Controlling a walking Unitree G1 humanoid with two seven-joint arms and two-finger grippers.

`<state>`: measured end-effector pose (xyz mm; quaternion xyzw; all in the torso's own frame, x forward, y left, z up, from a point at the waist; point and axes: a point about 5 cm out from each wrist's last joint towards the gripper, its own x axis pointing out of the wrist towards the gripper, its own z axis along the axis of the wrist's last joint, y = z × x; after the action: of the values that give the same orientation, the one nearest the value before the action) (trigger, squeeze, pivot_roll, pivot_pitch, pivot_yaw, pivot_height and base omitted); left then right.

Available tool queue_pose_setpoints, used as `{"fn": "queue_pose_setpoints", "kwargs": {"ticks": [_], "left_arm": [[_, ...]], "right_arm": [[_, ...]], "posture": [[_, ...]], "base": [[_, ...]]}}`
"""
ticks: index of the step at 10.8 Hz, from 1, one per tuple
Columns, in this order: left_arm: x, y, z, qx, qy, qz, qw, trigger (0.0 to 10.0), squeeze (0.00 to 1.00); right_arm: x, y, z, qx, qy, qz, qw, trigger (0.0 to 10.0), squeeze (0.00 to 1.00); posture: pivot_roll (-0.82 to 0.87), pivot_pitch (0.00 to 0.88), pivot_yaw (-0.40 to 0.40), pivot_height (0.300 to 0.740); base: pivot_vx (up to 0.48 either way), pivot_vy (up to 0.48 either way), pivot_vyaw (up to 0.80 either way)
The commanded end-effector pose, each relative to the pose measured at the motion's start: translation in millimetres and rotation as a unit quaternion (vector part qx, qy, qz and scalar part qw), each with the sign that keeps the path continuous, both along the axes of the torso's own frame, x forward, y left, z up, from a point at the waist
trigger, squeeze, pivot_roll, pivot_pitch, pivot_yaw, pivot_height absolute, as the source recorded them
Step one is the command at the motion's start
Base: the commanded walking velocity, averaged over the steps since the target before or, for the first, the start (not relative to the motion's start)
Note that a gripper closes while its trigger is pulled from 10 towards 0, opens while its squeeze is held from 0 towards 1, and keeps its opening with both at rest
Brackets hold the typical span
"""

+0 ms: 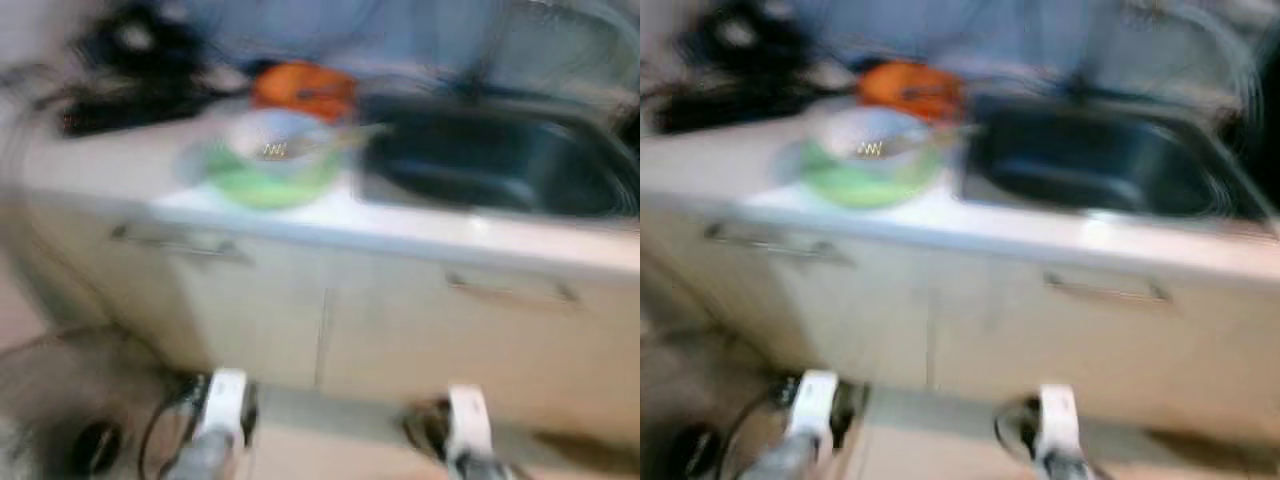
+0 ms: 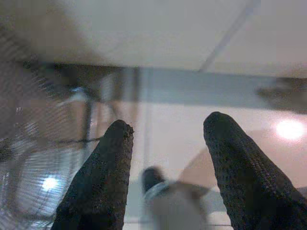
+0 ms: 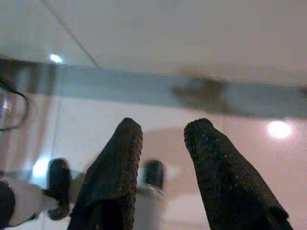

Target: Kitchen organization

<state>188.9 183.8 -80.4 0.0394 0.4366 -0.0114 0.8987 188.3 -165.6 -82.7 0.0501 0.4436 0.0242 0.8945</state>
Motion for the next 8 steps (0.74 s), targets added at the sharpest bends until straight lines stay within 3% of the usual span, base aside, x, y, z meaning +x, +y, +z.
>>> {"fn": "queue_pose_setpoints", "kwargs": {"ticks": [1,4,7,8], "left_arm": [[2.0,0.2,1,-0.002,-0.003,0.004,1.0,10.0,0.0],[9.9,1.1,7,0.021,-0.034,-0.025,0.999,10.0,0.0],[35.2,18.5,33,0.069,-0.155,-0.012,0.985,10.0,0.0],[39.4,25.3,44,0.072,-0.211,0.004,0.975,10.0,0.0]], "right_arm": [[-1.2,0.4,-1,0.0,0.002,0.0,1.0,10.0,0.0],[3.4,-8.2,3,-0.023,-0.015,-0.002,1.0,10.0,0.0],[24.5,-34.9,22,-0.068,-0.101,-0.027,0.992,10.0,0.0],[31.7,-46.7,32,-0.074,-0.145,-0.048,0.985,10.0,0.0]], "posture": [[0.03,0.036,-0.033,0.74],[0.04,0.043,-0.032,0.74],[0.03,0.051,-0.03,0.74],[0.02,0.059,-0.032,0.74]], "base": [[0.0,0.0,0.0],[0.0,0.0,0.0],[0.0,0.0,0.0],[0.0,0.0,0.0]]}}
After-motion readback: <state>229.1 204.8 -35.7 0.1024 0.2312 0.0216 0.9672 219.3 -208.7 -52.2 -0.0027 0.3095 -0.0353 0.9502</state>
